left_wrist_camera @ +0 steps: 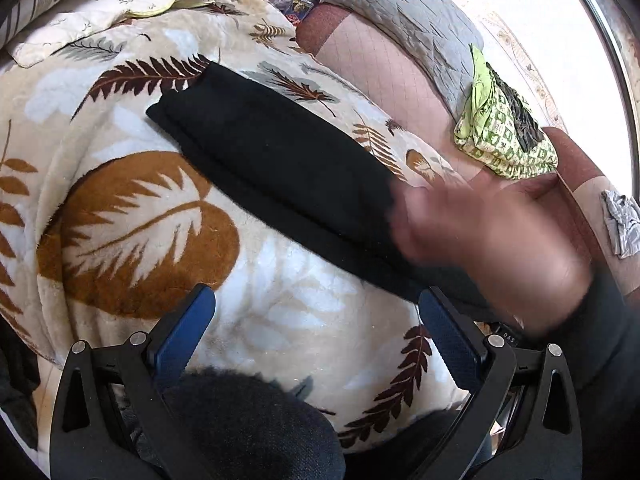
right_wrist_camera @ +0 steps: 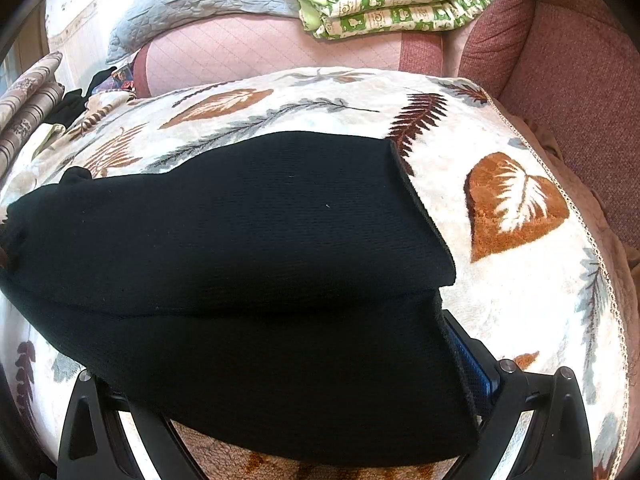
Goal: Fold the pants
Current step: 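Spread the black pants flat on the leaf-print blanket by hand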
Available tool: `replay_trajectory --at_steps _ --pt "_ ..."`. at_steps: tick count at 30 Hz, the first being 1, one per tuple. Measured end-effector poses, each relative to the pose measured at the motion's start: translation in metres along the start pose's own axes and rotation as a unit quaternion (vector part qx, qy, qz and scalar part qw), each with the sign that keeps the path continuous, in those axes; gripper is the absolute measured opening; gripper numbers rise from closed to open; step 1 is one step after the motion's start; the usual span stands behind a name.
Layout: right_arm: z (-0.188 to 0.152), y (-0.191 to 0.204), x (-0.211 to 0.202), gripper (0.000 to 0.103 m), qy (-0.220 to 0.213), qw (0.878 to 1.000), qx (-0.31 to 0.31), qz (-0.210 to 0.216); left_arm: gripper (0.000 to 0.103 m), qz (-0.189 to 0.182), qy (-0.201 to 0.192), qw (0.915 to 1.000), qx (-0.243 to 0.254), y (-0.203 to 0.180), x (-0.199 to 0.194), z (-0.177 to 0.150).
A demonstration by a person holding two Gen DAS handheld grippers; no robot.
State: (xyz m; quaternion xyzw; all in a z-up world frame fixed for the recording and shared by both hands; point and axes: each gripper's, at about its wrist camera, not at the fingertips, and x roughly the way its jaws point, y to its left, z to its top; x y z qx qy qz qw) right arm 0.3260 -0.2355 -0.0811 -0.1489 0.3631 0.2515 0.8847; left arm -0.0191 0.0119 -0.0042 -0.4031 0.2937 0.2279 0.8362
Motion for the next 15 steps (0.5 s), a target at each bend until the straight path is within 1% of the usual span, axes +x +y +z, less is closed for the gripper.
replay_trajectory --at_steps 4,15 --pt "-0.0006 -0.0009 0.0003 0.103 0.002 1.000 0.000 0.000 0.102 -0.005 0.004 1.0000 -0.007 -0.0003 0.0049 0.0038" --pt "-0.0009 0.0000 0.0004 0.103 0.004 1.000 0.000 0.000 0.102 -0.008 0.007 0.9999 -0.006 0.0019 0.0095 0.0029"
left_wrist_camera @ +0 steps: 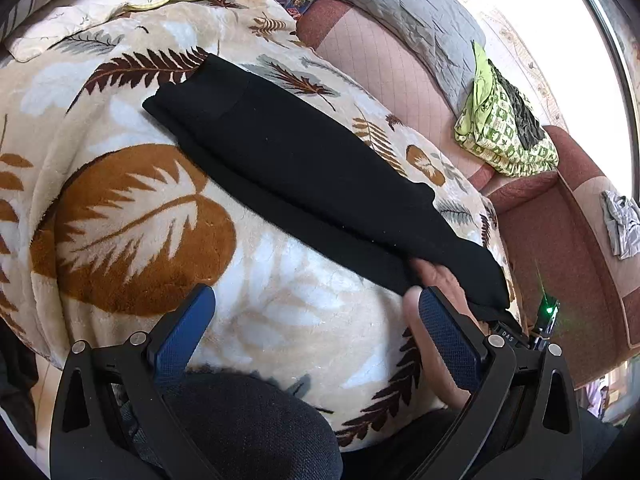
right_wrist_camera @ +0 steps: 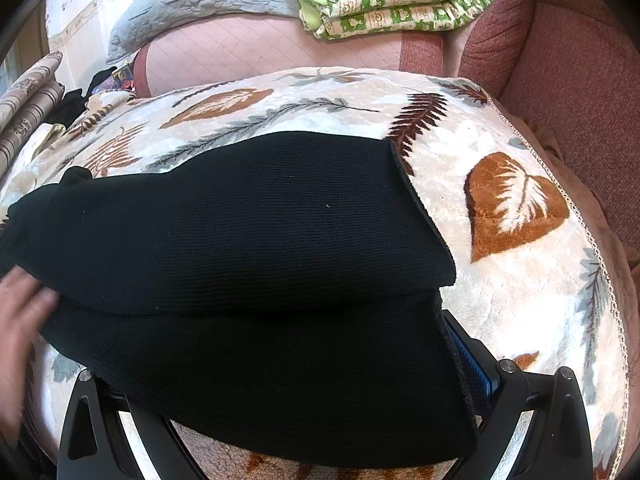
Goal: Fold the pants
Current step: 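Spread the black pants flat on the leaf-print blanket by hand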
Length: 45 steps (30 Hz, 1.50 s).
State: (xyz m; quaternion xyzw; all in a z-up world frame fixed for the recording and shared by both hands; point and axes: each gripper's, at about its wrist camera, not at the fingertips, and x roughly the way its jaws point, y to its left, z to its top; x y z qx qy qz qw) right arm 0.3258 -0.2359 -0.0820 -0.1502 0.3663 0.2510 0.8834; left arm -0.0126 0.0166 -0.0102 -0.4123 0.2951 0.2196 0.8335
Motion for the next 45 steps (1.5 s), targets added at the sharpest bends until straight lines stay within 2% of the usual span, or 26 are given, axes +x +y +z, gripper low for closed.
replay_trajectory --at_steps 8,18,23,45 --pt "-0.001 0.000 -0.001 0.103 0.001 1.000 0.001 0.001 0.102 -0.012 0.006 0.9998 -0.016 0.003 0.004 -0.004" --pt "-0.001 0.001 0.000 0.103 -0.019 1.000 0.005 0.003 0.102 -0.022 0.029 0.9980 -0.051 0.020 0.012 0.003" --pt "-0.005 -0.003 -0.004 0.103 -0.030 1.000 0.004 0.004 0.102 -0.027 0.035 0.9979 -0.048 0.019 0.011 0.003" --pt "-0.006 -0.004 -0.004 0.103 -0.018 1.000 0.003 0.004 0.102 -0.036 0.043 0.9965 -0.063 0.026 0.012 0.010"
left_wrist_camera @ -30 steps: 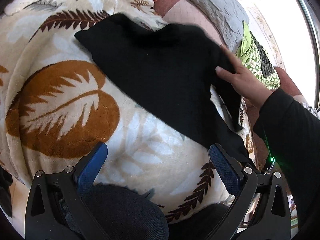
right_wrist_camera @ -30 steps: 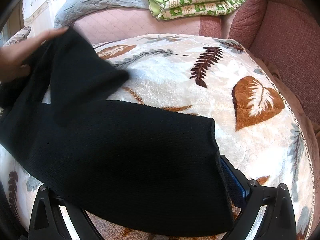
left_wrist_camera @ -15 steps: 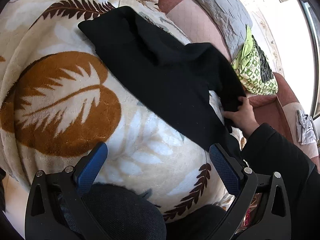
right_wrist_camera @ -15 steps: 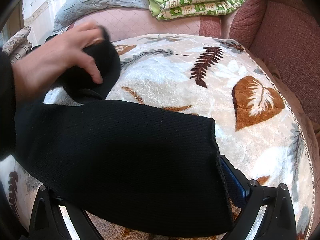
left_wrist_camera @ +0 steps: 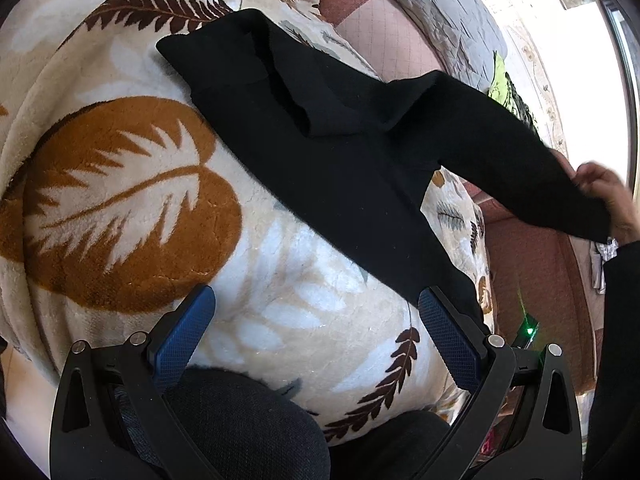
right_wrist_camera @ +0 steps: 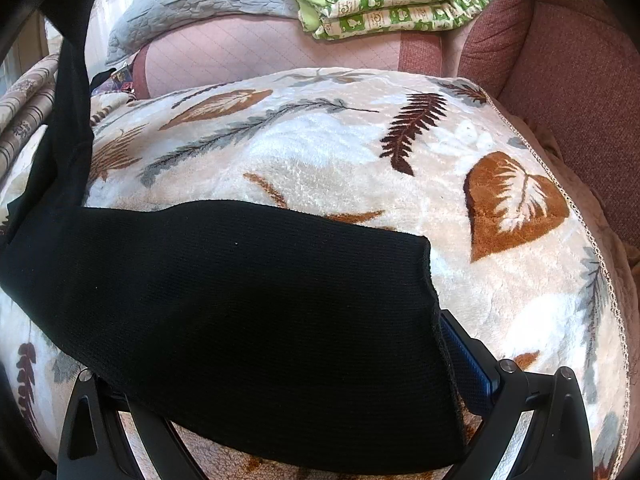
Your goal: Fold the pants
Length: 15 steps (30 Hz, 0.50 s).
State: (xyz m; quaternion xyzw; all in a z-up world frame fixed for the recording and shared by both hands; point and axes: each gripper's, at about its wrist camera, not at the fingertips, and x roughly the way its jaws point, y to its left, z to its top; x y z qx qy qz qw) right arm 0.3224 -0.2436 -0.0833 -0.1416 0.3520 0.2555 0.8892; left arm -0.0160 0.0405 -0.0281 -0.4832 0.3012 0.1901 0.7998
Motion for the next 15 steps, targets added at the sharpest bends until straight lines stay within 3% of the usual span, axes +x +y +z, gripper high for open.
replay_trajectory --at_steps 10,15 --pt "0.000 0.000 0.000 0.103 0.001 1.000 -0.001 0.000 0.102 0.004 -0.007 1.0000 -0.001 -0.001 -0.004 0.003" --pt "0.000 0.001 0.000 0.103 0.005 1.000 -0.004 -0.001 0.102 -0.046 -0.045 0.9977 0.019 -0.005 -0.029 0.012"
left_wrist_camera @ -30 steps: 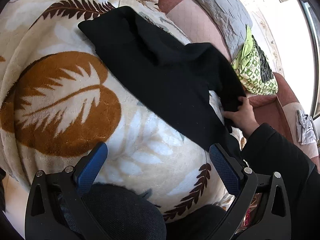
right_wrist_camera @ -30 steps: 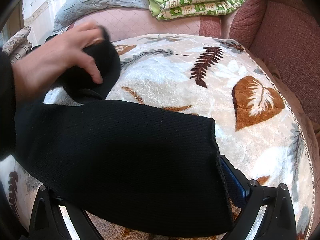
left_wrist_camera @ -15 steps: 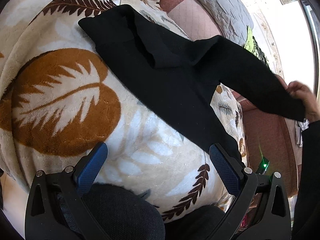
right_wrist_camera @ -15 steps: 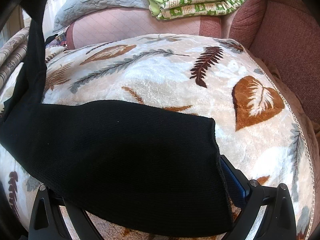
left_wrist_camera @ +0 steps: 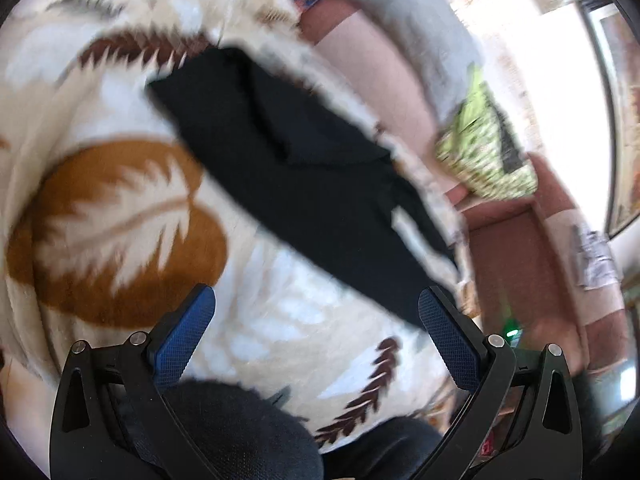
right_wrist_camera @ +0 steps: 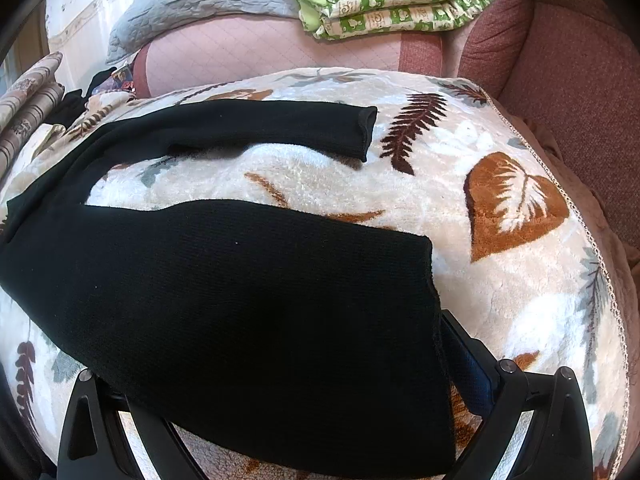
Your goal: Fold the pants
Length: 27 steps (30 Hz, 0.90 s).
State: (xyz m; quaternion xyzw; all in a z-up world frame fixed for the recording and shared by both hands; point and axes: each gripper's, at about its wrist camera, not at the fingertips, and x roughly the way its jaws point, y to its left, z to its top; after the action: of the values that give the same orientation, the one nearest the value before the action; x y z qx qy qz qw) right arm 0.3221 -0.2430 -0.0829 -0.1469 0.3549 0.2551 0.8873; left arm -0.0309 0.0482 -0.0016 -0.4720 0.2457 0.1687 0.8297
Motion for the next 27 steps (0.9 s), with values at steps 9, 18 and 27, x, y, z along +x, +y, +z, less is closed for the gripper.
replay_trajectory --at_steps 9,18,27 --pt "0.000 0.000 0.000 0.103 0.000 1.000 0.000 -0.001 0.102 -0.065 0.049 0.9965 -0.018 0.060 0.003 0.091" --pt "-0.001 0.000 0.000 0.103 0.003 1.000 0.006 0.008 0.102 -0.053 0.066 0.9922 -0.092 0.084 0.049 0.131" --pt "-0.001 0.000 -0.001 0.103 0.005 1.000 0.005 0.007 0.054 0.028 0.007 0.9971 -0.070 0.087 0.049 0.123"
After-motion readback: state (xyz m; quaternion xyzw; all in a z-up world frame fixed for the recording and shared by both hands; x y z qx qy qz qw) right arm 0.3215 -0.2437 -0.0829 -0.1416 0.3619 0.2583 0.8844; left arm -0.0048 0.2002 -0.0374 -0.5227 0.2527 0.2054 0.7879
